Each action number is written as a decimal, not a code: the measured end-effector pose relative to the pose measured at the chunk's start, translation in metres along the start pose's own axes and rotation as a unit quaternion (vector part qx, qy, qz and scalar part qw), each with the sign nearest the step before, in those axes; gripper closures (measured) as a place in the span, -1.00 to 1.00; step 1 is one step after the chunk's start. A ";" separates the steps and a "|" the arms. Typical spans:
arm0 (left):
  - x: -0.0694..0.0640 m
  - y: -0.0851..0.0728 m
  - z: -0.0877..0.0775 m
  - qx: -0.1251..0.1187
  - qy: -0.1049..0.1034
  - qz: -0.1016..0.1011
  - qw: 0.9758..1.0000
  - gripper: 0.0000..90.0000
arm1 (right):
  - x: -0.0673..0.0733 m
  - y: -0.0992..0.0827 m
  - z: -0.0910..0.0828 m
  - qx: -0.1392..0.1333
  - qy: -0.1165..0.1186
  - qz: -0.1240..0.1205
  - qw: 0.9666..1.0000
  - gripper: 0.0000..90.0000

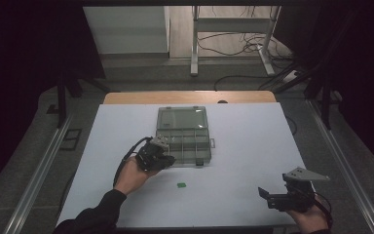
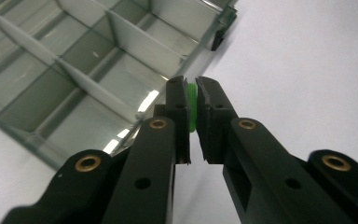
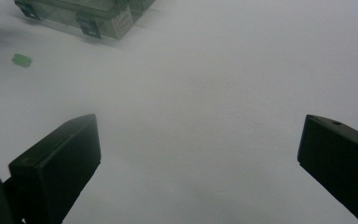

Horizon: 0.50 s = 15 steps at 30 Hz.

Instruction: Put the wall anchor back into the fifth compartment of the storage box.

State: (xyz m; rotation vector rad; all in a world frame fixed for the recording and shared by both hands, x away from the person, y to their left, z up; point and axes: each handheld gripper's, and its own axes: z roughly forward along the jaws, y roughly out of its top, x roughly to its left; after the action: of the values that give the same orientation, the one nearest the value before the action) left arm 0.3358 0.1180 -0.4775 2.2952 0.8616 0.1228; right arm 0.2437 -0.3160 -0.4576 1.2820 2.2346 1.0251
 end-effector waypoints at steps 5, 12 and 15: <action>0.006 -0.001 -0.005 -0.011 0.009 -0.010 1.000 0.87 | 0.000 0.000 0.000 0.001 0.001 0.000 1.000 -1.00; 0.016 -0.004 -0.010 -0.023 0.029 -0.024 0.999 0.87 | 0.000 0.000 0.001 0.002 0.000 -0.001 1.000 -1.00; 0.020 -0.006 -0.011 -0.027 0.035 -0.030 0.999 0.87 | 0.000 0.000 0.001 0.002 0.000 -0.001 1.000 -1.00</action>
State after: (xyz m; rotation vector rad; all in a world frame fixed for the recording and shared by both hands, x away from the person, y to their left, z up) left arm 0.3453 0.1397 -0.4757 2.2241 0.9501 0.1974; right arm 0.2440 -0.3155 -0.4580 1.2812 2.2396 1.0204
